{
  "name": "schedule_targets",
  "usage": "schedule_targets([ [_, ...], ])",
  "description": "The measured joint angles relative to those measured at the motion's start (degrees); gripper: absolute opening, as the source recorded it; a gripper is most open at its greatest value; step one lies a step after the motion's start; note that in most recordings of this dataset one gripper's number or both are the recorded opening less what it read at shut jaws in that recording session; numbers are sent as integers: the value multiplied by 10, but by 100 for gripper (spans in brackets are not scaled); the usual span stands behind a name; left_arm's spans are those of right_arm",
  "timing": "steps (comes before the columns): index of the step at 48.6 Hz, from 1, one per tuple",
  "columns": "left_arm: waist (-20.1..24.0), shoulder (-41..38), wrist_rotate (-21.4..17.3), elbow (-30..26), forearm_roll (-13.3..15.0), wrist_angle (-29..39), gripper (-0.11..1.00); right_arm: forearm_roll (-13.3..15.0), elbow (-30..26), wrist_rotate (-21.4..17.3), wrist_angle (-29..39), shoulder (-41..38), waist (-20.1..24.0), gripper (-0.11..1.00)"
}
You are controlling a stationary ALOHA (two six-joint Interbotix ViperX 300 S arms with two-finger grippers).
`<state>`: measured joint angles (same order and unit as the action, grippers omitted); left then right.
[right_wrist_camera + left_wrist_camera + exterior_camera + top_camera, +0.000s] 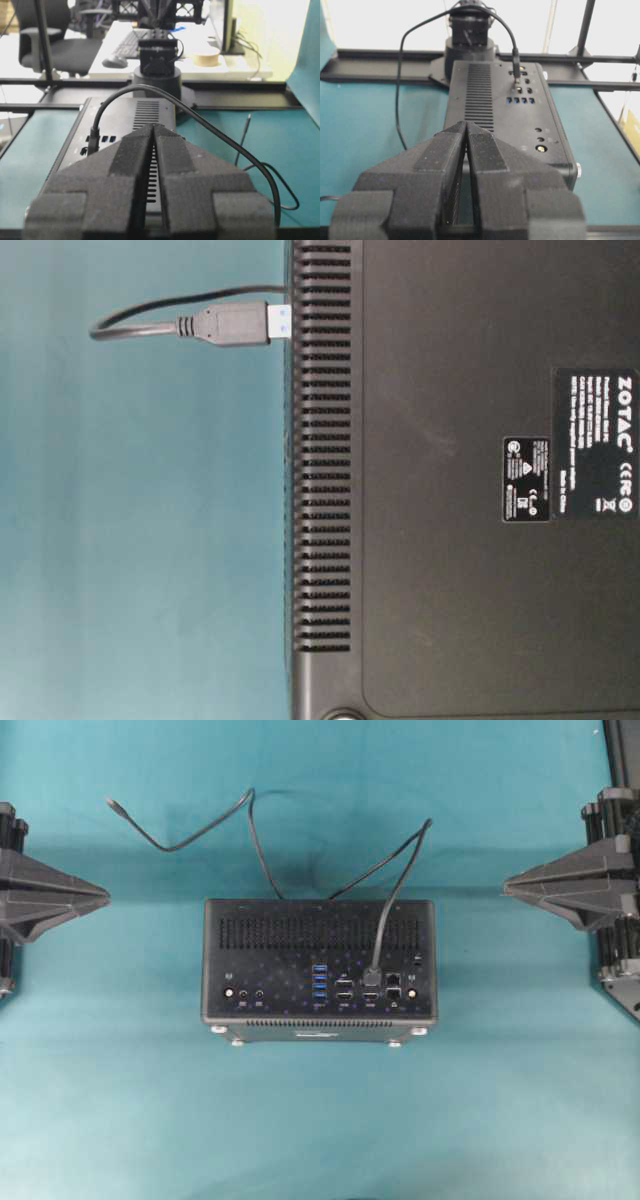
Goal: Insert the USB into the PC box with both arms.
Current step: 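Move the right gripper over the black USB plug on the back panel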
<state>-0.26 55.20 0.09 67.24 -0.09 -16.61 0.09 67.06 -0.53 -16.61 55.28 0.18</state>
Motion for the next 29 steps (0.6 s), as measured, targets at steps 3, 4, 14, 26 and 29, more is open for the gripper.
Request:
schedule_targets([
  [3,-1,-2,11,-8,-3,11,5,-3,0,-1,1,1,0,15],
  [4,-3,-4,17,-12,-3,18,2,-4,-1,-2,4,1,0,13],
  [14,-10,-15,22,-79,-6,103,0,-21,-50,-37,125,2,0,0],
  [26,-12,-54,19,-147,-7,223,0,-25,-148,-96,320,-11,11,0],
  [29,-14,-62,20,-157,-6,241,0,-25,-167,-108,363,-25,22,0],
])
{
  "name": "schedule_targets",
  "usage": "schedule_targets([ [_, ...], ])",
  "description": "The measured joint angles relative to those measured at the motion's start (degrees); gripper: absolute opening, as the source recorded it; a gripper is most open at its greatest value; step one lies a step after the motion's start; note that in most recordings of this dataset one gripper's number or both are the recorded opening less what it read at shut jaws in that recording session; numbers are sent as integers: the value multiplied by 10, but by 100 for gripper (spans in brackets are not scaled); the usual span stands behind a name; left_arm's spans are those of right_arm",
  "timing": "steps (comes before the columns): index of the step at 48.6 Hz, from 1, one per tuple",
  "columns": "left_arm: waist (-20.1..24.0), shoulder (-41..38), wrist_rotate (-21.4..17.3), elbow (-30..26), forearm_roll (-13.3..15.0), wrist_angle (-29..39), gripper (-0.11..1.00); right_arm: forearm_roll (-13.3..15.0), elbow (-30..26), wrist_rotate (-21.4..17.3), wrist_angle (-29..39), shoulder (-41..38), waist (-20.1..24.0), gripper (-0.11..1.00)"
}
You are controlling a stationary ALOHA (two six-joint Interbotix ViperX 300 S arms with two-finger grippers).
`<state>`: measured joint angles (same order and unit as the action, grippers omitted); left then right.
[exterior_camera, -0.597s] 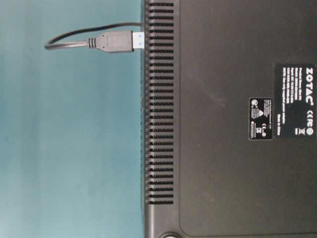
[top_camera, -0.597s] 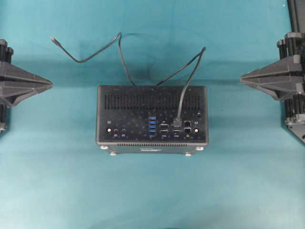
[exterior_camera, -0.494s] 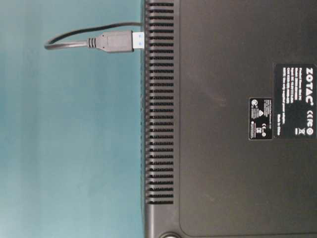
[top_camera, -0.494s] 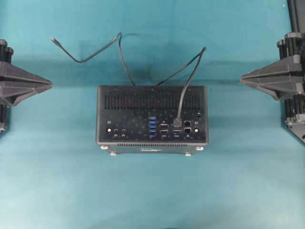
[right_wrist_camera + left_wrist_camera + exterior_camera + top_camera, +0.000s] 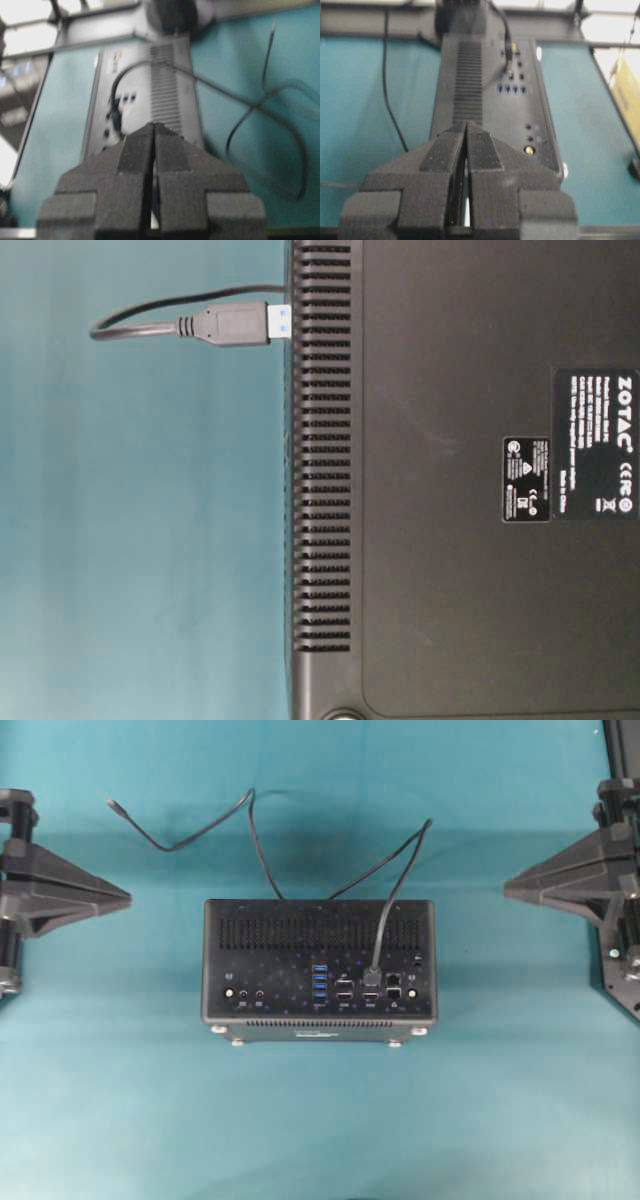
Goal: Insert the USB into the PC box with both arms.
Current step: 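Move the right gripper over the black USB plug on the back panel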
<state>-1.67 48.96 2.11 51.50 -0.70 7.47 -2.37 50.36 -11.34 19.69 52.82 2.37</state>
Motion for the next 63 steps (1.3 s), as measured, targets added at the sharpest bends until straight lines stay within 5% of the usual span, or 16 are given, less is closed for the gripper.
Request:
schedule_targets([
  [23,-10,-18,0,-25,-1,54,0,11,-163,-14,189,-170,47,14],
  [28,-11,-18,0,-27,-1,58,0,11,-190,-12,216,-192,52,29],
  [38,-12,-18,0,-29,-1,69,0,13,-223,-14,229,-229,56,80],
  [63,-12,-4,0,-31,-1,91,0,25,-223,-14,171,-301,59,78],
])
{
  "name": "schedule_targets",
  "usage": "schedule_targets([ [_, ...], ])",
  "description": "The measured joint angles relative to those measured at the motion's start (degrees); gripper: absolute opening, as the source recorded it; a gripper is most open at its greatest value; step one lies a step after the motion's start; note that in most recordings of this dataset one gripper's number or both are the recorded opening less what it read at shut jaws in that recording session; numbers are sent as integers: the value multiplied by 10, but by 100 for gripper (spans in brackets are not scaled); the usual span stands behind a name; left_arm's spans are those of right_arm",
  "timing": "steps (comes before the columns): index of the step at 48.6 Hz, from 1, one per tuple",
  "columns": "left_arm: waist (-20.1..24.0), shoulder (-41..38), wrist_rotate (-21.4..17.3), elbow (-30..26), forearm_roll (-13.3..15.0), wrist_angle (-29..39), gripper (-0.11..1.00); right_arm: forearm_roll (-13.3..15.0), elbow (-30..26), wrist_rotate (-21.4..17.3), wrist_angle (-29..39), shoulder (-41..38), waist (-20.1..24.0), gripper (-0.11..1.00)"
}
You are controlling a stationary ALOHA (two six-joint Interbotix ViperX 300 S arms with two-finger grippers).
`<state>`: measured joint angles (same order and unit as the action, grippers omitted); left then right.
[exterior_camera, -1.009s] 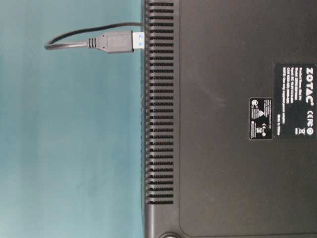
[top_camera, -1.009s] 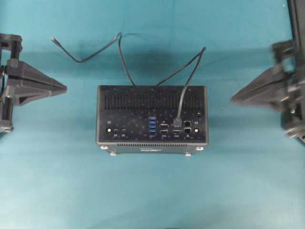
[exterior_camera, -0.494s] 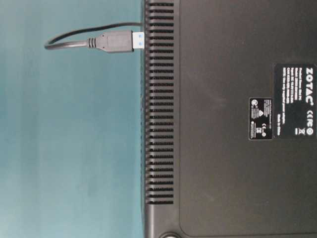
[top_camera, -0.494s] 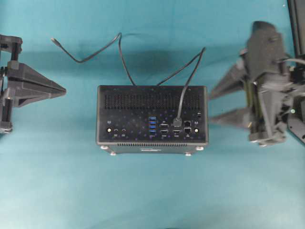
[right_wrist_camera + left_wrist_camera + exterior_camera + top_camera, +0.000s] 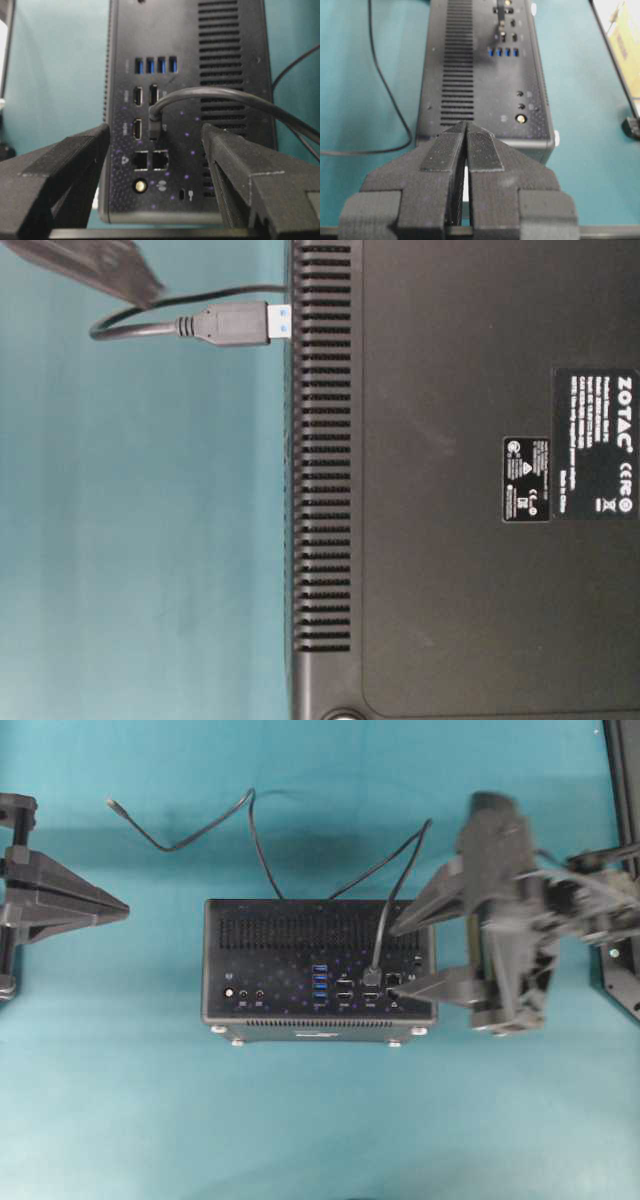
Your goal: Insert the USB into the PC box with both arms.
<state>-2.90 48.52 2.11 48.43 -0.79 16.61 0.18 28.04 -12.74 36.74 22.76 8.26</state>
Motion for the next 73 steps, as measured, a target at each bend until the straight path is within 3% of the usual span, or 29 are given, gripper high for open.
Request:
schedule_targets([
  [26,-1,-2,-1,0,0,1,0,0,0,0,-33,-40,-7,75],
  [44,-2,0,-1,0,0,1,0,0,0,0,-33,-42,-8,45],
  [73,-2,2,-1,1,0,1,0,-6,0,2,-33,-51,-1,22],
])
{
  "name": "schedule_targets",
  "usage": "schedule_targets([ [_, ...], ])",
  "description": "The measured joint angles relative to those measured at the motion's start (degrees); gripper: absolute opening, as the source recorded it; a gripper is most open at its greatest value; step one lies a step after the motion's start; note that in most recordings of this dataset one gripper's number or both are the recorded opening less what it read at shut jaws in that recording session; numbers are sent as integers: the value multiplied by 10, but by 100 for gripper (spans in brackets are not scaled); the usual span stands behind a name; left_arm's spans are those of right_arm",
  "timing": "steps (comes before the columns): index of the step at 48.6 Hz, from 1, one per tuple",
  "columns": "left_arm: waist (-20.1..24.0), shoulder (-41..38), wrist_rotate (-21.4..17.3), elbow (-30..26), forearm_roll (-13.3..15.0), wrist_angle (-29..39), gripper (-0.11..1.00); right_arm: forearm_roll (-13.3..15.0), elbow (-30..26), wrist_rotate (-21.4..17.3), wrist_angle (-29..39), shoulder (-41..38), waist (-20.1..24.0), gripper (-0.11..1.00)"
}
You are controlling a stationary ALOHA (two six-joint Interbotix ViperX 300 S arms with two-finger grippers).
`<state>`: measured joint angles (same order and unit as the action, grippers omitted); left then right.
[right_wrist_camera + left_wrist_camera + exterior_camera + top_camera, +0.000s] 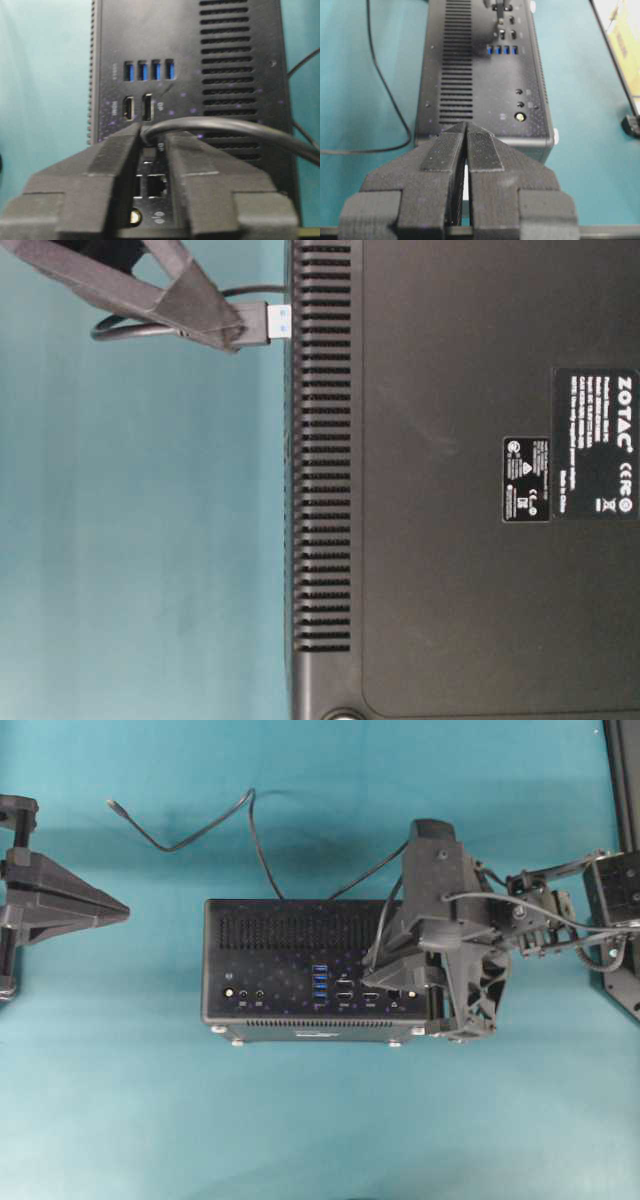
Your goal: Insert the USB into the PC box with both arms.
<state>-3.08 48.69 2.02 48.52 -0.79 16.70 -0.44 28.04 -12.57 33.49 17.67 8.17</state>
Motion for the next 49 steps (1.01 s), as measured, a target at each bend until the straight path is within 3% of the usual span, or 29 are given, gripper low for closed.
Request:
schedule_targets([
  [8,1,0,0,0,0,0,0,1,0,-2,1,0,3,16],
  [29,0,0,0,0,0,0,0,25,-54,-2,49,-9,4,14],
  [39,0,1,0,0,0,0,0,78,-106,-2,102,-40,4,14],
  [49,0,0,1,0,0,0,0,113,-122,-2,83,-66,4,14],
])
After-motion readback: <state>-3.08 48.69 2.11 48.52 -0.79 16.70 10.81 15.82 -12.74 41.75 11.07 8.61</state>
